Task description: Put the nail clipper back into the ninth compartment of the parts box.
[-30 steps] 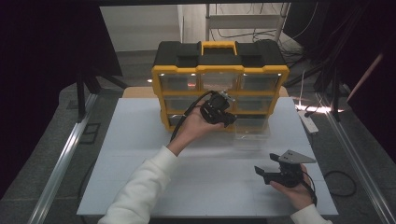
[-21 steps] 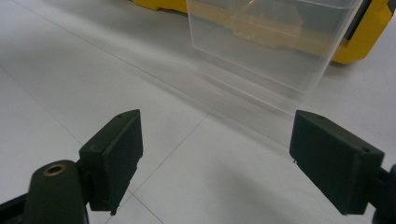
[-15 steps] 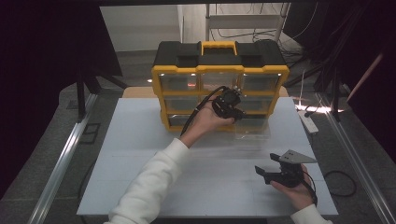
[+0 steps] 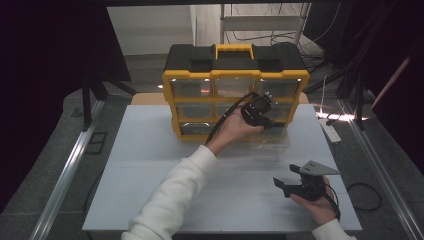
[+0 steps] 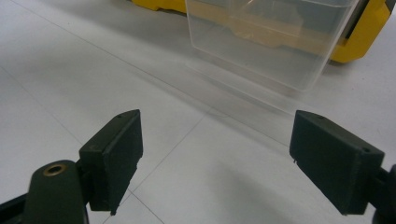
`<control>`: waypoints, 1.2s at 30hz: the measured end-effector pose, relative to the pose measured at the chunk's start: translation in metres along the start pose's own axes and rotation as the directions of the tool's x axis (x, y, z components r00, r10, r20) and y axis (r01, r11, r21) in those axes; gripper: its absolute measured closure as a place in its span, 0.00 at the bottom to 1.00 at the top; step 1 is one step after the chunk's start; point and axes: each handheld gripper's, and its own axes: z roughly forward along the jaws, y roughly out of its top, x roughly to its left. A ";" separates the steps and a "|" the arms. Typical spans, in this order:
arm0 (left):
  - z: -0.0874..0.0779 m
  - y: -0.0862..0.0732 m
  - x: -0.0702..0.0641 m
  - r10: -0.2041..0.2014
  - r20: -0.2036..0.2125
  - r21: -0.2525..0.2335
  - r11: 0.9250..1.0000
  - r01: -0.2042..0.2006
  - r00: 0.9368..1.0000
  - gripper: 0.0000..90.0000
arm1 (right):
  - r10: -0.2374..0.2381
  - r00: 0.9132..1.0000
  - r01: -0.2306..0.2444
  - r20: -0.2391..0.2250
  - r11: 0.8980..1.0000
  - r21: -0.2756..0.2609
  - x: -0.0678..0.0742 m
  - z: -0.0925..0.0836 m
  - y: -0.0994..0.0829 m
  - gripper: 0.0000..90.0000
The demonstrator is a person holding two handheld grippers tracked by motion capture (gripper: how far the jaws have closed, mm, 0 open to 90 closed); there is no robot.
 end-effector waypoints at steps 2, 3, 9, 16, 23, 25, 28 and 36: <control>0.000 0.000 0.001 -0.006 0.002 0.001 1.000 0.006 1.000 0.89 | 0.001 1.000 -0.001 0.000 1.000 0.000 0.000 0.000 0.000 0.20; 0.000 -0.001 0.002 -0.006 0.001 0.002 1.000 0.006 1.000 0.89 | 0.001 1.000 -0.001 -0.001 1.000 0.000 0.000 0.000 0.000 0.20; 0.002 -0.004 0.002 -0.007 0.011 0.008 1.000 0.007 1.000 0.89 | -0.002 1.000 0.002 -0.005 1.000 0.002 0.000 0.001 0.000 0.20; 0.014 -0.012 0.002 -0.006 0.026 0.020 1.000 0.006 1.000 0.88 | -0.003 1.000 0.003 -0.001 1.000 0.003 0.000 0.001 0.000 0.20; 0.011 -0.016 0.005 -0.006 0.077 -0.042 0.999 0.009 0.997 0.52 | 0.002 1.000 -0.002 -0.004 1.000 0.006 -0.001 0.002 -0.001 0.20; 0.008 -0.018 0.003 0.010 0.085 -0.050 0.999 -0.005 0.996 0.42 | 0.003 1.000 -0.003 -0.001 1.000 0.008 -0.002 0.002 -0.001 0.20; 0.003 -0.024 -0.003 0.026 0.030 -0.080 0.997 -0.024 0.999 0.30 | 0.007 1.000 -0.007 -0.006 1.000 0.006 -0.003 0.003 -0.001 0.20; -0.006 -0.036 -0.003 0.010 0.031 -0.093 0.996 -0.007 0.999 0.26 | 0.012 1.000 -0.012 -0.018 1.000 0.004 -0.002 0.001 -0.002 0.20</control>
